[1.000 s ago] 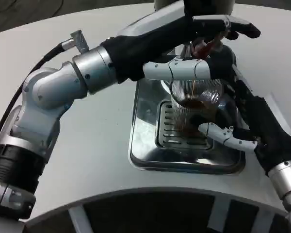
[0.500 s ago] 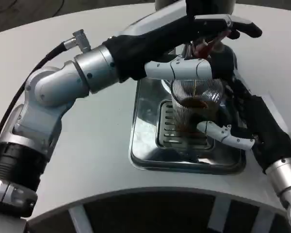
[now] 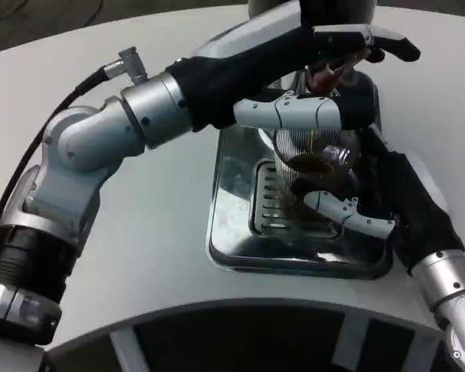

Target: Grasp the cup under the faucet to collect the drink, then remove the cup.

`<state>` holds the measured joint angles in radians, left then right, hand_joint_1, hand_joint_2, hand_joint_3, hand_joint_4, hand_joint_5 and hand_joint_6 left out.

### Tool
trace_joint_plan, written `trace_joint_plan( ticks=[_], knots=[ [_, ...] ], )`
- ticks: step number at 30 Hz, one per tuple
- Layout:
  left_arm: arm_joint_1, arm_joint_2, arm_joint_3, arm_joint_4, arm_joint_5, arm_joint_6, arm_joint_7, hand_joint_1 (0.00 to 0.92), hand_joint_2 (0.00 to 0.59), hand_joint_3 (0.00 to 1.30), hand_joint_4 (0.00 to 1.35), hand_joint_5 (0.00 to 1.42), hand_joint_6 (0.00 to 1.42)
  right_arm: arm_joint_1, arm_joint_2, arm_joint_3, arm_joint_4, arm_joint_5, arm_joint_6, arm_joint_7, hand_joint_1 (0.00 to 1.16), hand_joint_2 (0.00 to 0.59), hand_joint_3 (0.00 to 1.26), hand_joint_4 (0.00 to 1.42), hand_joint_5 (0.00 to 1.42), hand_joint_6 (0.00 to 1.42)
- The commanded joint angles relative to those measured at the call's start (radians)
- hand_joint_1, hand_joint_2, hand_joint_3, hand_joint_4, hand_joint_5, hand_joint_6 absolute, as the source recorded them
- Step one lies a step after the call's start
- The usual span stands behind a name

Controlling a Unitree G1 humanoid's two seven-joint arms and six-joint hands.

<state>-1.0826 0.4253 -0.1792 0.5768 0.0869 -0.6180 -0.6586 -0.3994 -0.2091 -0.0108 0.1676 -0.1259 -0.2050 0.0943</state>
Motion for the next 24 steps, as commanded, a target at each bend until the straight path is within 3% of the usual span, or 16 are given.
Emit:
trace_joint_plan(
  ticks=[1,24],
  knots=[
    [0.002,-0.004,-0.023,0.026,0.037,0.018,-0.011,0.000,0.109,0.25,0.15,0.17,0.10,-0.003,0.009,0.007,0.012,0.000,-0.010,-0.008,0.77,0.207,0.04,0.06,0.12,0.00],
    [0.007,-0.002,-0.022,0.021,0.037,0.022,-0.013,0.000,0.113,0.26,0.16,0.17,0.10,-0.002,0.027,0.037,0.014,-0.026,-0.006,-0.051,0.77,0.212,0.07,0.10,0.16,0.02]
  ],
)
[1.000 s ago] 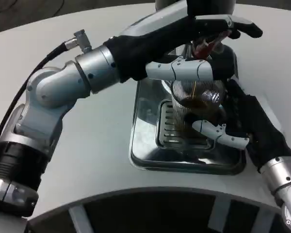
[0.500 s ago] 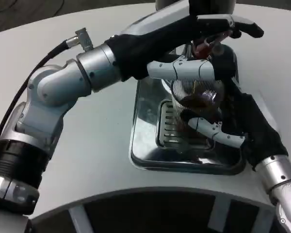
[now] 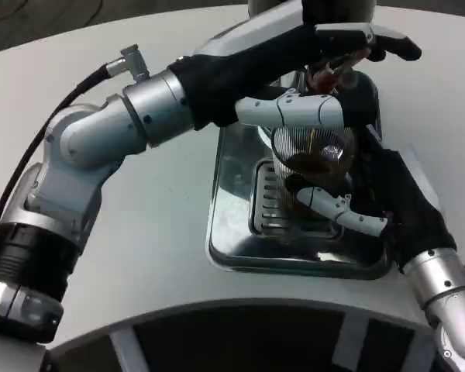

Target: Grasp the cup under the faucet to collect the drink, then remove the cup.

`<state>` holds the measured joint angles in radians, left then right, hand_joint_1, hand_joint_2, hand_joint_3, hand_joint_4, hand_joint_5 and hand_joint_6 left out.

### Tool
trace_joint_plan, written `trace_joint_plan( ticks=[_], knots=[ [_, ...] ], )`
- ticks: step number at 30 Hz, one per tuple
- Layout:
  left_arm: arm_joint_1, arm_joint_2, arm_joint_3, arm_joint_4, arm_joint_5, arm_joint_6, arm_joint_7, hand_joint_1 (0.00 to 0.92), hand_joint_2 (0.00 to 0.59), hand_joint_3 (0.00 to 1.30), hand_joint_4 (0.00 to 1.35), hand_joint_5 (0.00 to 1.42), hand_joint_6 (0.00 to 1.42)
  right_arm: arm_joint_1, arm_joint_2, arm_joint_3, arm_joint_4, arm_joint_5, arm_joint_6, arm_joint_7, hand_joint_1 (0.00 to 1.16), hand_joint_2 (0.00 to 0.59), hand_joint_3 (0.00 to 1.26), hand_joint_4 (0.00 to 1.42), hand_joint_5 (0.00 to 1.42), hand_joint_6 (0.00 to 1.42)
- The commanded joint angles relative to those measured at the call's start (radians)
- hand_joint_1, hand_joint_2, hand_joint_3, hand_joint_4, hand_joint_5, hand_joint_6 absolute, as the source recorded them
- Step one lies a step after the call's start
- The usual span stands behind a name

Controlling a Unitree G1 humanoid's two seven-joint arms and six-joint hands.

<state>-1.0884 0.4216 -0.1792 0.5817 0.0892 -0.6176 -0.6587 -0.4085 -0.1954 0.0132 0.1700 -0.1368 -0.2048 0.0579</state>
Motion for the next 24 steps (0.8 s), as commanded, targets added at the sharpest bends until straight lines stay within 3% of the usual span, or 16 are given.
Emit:
trace_joint_plan(
  ticks=[1,24],
  knots=[
    [0.013,0.003,-0.022,0.015,0.035,0.022,-0.013,0.000,0.113,0.26,0.16,0.17,0.10,0.008,0.015,0.014,0.012,-0.017,-0.007,-0.018,0.77,0.212,0.07,0.11,0.16,0.02],
    [0.028,0.021,-0.019,-0.015,0.038,0.035,-0.016,0.000,0.118,0.26,0.19,0.20,0.11,0.011,0.102,0.052,0.042,-0.100,-0.033,-0.179,0.80,0.228,0.19,0.25,0.32,0.14]
  ],
)
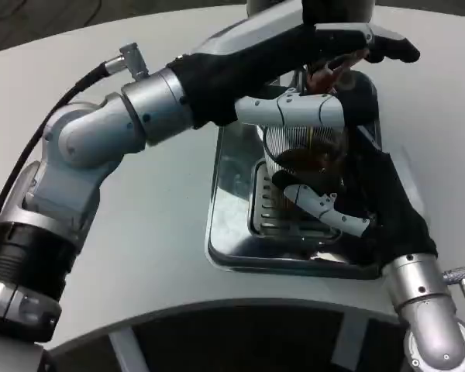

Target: Grasp the cup under the faucet to collect the drink, then remove the cup.

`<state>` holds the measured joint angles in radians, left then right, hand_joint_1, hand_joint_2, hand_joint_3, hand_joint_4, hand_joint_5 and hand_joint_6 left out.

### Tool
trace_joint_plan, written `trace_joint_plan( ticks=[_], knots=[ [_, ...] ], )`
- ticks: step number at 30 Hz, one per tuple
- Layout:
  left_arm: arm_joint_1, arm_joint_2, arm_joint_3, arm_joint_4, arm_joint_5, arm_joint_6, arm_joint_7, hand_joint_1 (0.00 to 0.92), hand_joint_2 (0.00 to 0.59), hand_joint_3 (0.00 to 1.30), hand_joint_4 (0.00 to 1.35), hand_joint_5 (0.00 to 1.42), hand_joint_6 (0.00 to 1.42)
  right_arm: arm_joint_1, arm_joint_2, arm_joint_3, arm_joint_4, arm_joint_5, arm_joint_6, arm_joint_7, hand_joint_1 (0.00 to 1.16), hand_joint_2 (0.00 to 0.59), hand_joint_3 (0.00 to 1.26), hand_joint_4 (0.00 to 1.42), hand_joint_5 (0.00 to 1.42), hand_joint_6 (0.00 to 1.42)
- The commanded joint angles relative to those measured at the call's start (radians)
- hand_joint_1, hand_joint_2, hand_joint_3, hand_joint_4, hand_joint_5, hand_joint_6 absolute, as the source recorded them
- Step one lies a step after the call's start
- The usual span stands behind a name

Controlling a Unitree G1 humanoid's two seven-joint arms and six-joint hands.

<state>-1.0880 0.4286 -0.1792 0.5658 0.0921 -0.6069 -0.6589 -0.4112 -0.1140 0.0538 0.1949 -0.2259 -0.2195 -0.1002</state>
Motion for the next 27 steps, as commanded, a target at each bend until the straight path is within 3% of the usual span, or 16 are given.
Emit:
trace_joint_plan(
  ticks=[1,27],
  knots=[
    [0.030,0.015,-0.020,-0.002,0.035,0.025,-0.016,0.000,0.118,0.26,0.19,0.20,0.11,0.013,0.023,0.013,0.017,-0.012,-0.019,-0.024,0.80,0.228,0.20,0.26,0.33,0.15],
    [0.073,0.021,-0.008,-0.084,0.022,0.056,-0.009,0.000,0.130,0.26,0.22,0.22,0.11,0.054,0.086,0.032,0.002,-0.078,-0.059,-0.168,0.82,0.226,0.40,0.50,0.58,0.35]
  ],
)
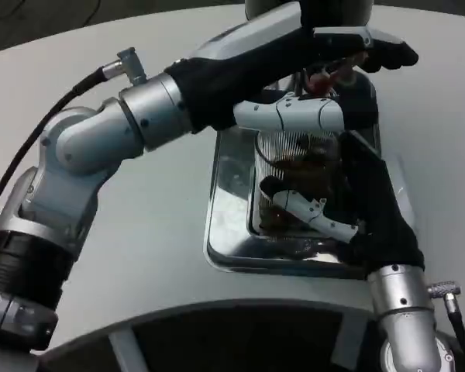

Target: Grasp the cup under the faucet to collect the drink, then remove the cup.

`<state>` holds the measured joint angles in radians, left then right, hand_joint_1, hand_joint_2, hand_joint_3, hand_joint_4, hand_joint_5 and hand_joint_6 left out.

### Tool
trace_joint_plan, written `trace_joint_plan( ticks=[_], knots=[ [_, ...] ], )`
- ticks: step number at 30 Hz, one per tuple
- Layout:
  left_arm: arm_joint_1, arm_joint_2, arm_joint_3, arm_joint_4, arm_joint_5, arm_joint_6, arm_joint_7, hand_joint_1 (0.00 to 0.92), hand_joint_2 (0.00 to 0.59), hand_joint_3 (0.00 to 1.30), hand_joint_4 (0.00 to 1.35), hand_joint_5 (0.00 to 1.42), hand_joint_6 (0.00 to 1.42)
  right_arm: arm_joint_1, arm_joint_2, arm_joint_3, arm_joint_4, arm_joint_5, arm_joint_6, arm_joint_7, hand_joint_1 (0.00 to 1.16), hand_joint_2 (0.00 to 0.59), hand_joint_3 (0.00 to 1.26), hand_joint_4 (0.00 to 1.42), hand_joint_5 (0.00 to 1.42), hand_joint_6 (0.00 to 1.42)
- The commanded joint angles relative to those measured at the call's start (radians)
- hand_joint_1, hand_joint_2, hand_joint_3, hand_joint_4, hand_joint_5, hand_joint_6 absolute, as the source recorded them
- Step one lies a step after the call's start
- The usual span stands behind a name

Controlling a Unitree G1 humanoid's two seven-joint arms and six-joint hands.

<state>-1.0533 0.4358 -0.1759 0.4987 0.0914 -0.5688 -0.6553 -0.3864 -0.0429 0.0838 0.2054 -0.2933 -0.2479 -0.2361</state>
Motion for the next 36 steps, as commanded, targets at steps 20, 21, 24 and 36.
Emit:
trace_joint_plan(
  ticks=[20,21,24,36],
  knots=[
    [0.074,-0.020,0.133,-0.160,-0.079,-0.003,0.092,0.000,0.121,0.24,0.20,0.28,0.20,0.062,0.027,0.007,-0.073,-0.031,-0.015,-0.057,0.82,0.244,0.48,0.57,0.66,0.41],
    [0.075,-0.021,0.143,-0.173,-0.087,-0.003,0.098,0.000,0.121,0.24,0.21,0.28,0.20,0.065,0.028,0.007,-0.077,-0.031,-0.014,-0.058,0.82,0.244,0.48,0.57,0.66,0.42],
    [0.075,-0.025,0.162,-0.198,-0.104,0.004,0.108,0.000,0.121,0.25,0.22,0.31,0.22,0.072,0.028,0.007,-0.089,-0.033,-0.011,-0.056,0.82,0.244,0.49,0.58,0.67,0.43],
    [0.119,-0.006,0.220,-0.363,-0.160,0.075,0.127,0.000,0.121,0.27,0.27,0.34,0.27,0.103,0.030,-0.001,-0.144,-0.043,-0.003,-0.063,0.84,0.237,0.53,0.62,0.72,0.48]
  ],
)
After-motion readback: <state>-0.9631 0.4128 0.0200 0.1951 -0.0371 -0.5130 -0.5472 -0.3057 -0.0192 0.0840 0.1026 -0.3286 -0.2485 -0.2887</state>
